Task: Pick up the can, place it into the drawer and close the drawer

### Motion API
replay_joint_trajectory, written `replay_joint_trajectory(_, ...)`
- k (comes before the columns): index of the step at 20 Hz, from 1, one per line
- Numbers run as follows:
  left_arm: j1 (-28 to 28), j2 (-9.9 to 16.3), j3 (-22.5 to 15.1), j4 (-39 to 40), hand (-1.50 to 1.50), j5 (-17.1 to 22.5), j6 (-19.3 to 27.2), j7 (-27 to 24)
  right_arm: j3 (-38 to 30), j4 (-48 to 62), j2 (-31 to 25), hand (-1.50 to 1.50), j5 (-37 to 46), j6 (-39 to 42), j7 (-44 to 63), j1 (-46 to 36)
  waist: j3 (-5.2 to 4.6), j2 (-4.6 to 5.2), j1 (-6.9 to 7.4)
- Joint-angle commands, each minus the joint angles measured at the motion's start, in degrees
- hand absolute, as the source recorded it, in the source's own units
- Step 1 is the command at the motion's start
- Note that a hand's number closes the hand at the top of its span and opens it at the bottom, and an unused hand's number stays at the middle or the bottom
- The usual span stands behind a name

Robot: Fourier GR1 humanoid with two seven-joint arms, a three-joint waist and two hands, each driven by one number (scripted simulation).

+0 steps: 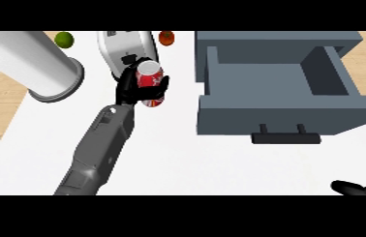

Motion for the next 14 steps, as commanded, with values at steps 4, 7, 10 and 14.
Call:
replay_joint_trajectory(4, -3.8, -0.5, -5.6, -15.4, 1.50, 3.6, 3.7, 17.2, -3.0, -3.6, -1.1, -1.50, -3.7, 2.0, 0.6, 3.4, 0.02, -0.32, -0.14)
replay_joint_trajectory(7, -4.1, -0.5, -10.3, -21.0, 1.50, 5.5, 6.5, 22.6, -0.4, -1.3, -0.7, -1.50, -0.2, 0.0, 1.9, -0.5, -0.03, 0.04, -0.10)
replay_joint_trajectory(10, -8.9, -0.5, -13.5, -25.7, 1.50, 7.4, 12.2, 29.6, 0.9, -1.7, -0.2, -1.50, 0.8, -1.3, 3.3, -2.2, -0.03, -0.05, -0.07)
replay_joint_trajectory(14, -17.2, -0.5, -14.7, -22.6, 1.50, 6.2, 16.5, 33.3, 1.9, -2.6, 0.7, -1.50, 2.5, -0.8, 1.8, -0.3, -0.03, 0.28, -0.83)
